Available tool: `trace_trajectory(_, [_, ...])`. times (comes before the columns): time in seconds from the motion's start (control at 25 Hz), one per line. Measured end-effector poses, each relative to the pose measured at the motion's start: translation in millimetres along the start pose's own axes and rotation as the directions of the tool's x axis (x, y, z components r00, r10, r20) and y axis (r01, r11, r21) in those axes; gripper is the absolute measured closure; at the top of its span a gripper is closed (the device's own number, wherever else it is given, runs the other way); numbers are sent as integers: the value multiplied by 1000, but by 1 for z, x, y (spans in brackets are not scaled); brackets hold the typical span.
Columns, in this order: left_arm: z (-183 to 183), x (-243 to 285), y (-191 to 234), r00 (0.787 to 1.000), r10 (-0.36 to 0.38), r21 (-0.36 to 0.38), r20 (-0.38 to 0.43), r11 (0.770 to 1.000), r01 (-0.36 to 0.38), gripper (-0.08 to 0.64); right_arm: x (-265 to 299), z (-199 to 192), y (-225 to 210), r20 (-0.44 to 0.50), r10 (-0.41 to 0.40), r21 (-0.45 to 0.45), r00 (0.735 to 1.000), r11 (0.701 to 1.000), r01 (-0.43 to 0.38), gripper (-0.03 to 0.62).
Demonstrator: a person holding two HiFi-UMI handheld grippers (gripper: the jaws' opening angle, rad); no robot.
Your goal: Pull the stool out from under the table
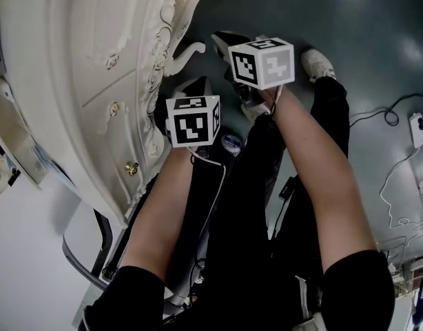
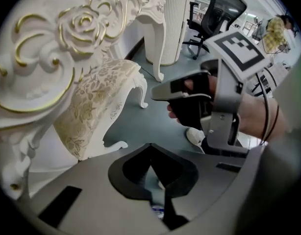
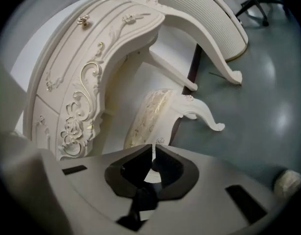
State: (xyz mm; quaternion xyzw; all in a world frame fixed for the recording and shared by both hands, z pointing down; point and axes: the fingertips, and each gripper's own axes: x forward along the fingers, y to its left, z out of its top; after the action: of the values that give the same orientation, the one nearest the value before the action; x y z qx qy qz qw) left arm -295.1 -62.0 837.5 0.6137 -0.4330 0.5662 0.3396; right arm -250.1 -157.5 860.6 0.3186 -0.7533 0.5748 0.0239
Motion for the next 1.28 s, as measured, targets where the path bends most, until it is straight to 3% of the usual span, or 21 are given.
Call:
trace_trajectory(0.16, [-9,9,7,1000,-5,7,-27,1000,5,557,37,6,11,-34,62,2,997,998,-62,575])
trace_trajectory(0.24, [-13,13,9,999,-13,0,-37,1000,13,557,56,6,16,-61,105,12,993,994,-105,511])
trace_trajectory(0.4, [-30,17,13,998,9,16,-59,1000,-9,557,89,6,26,-47,220,162,974,964,-210,401])
trace_trajectory(0.52, [-40,19,12,997,2,-16,-78,1000,-3,557,110,12,26,-16,238,236,971,945,-227,356])
trace_trajectory(0.88, [-64,15,9,994,-44,-57,-98,998,38,557,120,15,23,-76,179,202,981,966,-161,389])
trace_trajectory(1.08, [-68,11,4,994,-47,-69,-95,997,40,557,114,12,22,-17,197,276,980,943,-185,420])
trace_trajectory(1.28, [-70,16,-7,993,-70,-99,-90,993,61,557,88,11,9,-12,225,265,974,940,-213,428])
